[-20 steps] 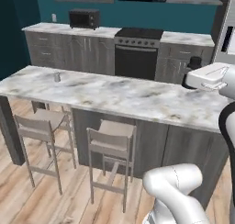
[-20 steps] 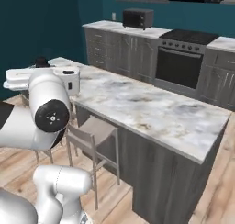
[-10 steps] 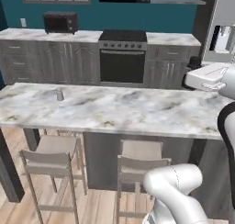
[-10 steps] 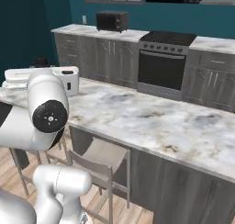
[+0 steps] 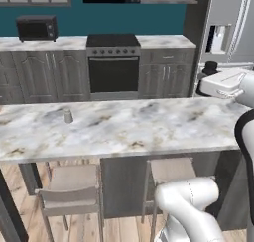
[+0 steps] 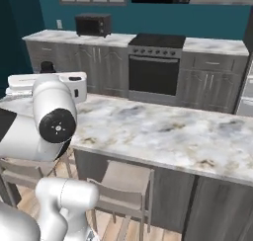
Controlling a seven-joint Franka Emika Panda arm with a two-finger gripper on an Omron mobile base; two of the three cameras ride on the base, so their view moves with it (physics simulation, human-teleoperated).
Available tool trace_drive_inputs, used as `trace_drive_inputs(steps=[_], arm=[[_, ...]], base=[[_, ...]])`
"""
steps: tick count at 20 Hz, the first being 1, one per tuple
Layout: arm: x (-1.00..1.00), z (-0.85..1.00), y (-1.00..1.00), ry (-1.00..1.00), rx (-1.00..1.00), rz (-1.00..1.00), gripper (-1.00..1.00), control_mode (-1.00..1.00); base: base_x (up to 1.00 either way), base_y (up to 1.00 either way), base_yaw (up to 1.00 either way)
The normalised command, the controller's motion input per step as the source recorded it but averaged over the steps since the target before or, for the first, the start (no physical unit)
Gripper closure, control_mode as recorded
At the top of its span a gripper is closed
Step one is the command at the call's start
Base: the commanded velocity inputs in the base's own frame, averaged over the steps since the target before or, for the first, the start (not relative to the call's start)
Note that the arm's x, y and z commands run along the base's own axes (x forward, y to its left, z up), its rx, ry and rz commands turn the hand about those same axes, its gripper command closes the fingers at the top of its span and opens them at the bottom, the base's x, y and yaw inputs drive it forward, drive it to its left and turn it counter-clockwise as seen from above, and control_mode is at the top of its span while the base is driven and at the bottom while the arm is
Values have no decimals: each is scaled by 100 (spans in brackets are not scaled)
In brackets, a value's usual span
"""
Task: The dining table condiment station is running low on shaker. Refill the condiment station by opening the cabinet and taking the shaker from the cabinet and placing it on the dining table.
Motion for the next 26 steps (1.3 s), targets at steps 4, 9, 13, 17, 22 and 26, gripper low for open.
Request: trace_drive_inputs(steps=[4, 9, 13, 17, 22, 26], arm=[[0, 0, 0, 0, 0, 0, 100, 100], [0, 0, 0, 0, 0, 0, 100, 100], [0, 0, 0, 0, 0, 0, 100, 100], [40, -12, -43, 4, 9, 6, 100, -100], [83, -37, -100, 1, 15, 24, 100, -100], [60, -55, -73, 0, 1, 29, 100, -100]], base=[[11, 100, -20], [28, 77, -10], [13, 11, 0], [33, -16, 1], [0, 0, 0], [0, 0, 0]])
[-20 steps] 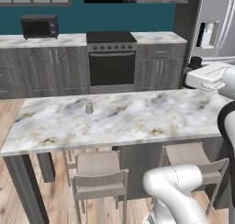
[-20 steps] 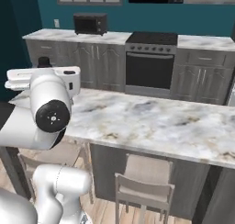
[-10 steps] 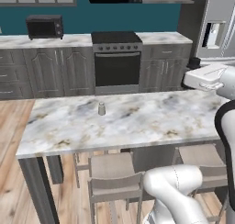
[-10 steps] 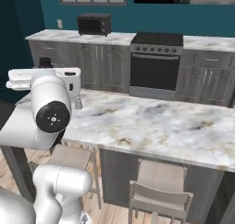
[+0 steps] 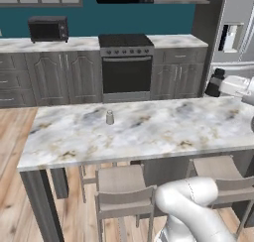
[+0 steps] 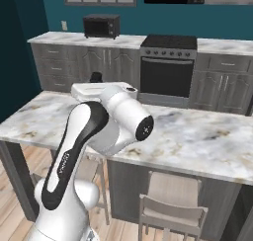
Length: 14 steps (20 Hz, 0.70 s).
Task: The dining table condiment station is running low on shaker. Refill the condiment station by opening the cabinet and taking the shaker from the cabinet and placing it on the dining table.
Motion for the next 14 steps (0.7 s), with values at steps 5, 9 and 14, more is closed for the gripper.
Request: trace_drive_inputs(steps=[5, 9, 14], arm=[[1, -67, -2, 0, -13, 13, 100, -100], [22, -61, 0, 0, -11, 7, 100, -100], [38, -53, 0, 0, -13, 8, 100, -100]], base=[[0, 0, 0], [0, 0, 0], [0, 0, 0]])
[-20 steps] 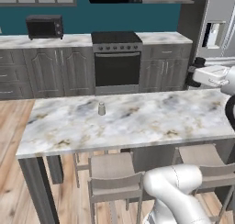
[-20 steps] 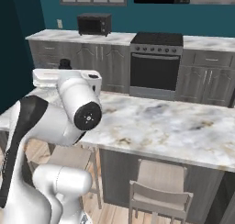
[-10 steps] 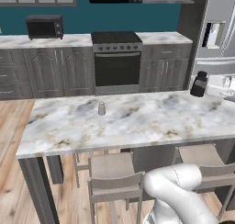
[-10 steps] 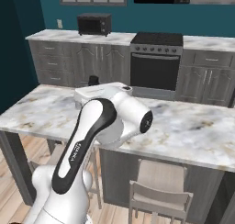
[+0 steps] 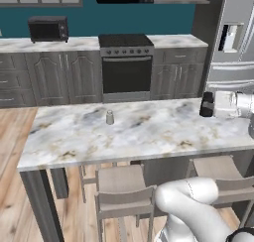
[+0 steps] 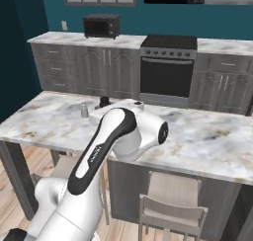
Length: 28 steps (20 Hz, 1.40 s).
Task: The dining table condiment station is running low on shaker. Refill the condiment station by opening the cabinet and taking the shaker from the cabinet and placing it on the dining table.
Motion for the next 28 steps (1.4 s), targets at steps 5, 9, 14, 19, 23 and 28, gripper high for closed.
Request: trace_drive_inputs(steps=[5, 9, 14, 19, 23, 28], arm=[[5, -58, 2, -2, -3, 6, 100, -100], [54, -67, 0, -2, 5, 18, 100, -100], [76, -64, 0, -3, 11, 24, 100, -100], [76, -59, 0, 0, 5, 23, 100, -100], [52, -63, 0, 0, -2, 20, 100, -100], [22, -42, 0, 0, -15, 7, 100, -100]], base=[[0, 0, 0], [0, 0, 0], [0, 0, 0], [0, 0, 0], [0, 0, 0], [0, 0, 0]])
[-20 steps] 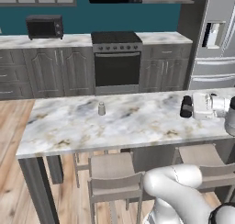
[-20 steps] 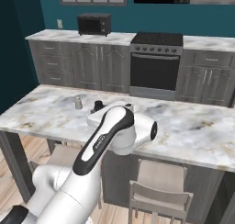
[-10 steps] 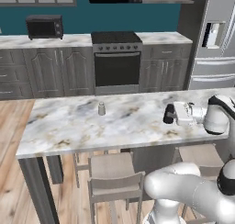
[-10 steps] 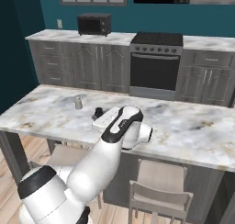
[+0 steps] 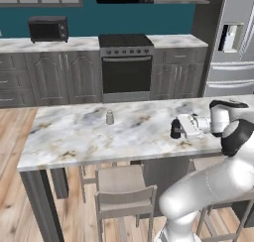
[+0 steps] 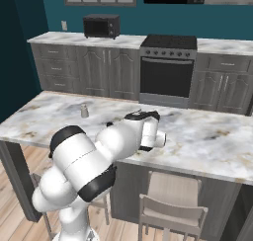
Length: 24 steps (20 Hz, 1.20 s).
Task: The dining table condiment station is running low on shaker. Refill the condiment station by opening the cabinet and taking the shaker from the cabinet and placing it on the dining table.
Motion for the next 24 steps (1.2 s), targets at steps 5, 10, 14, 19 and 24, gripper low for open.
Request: trace_drive_inputs(steps=[5, 10, 14, 19, 24], arm=[[2, -21, 1, -4, -21, 0, 100, -100], [6, -33, 11, -9, -4, -13, 100, -100], [16, -59, 42, -10, 0, -28, 100, -100], [36, -28, 23, -2, 0, -22, 100, -100], [64, -3, -4, 0, 0, -1, 100, -100]], base=[[0, 0, 0], [0, 0, 0], [0, 0, 0], [0, 0, 0], [0, 0, 0]])
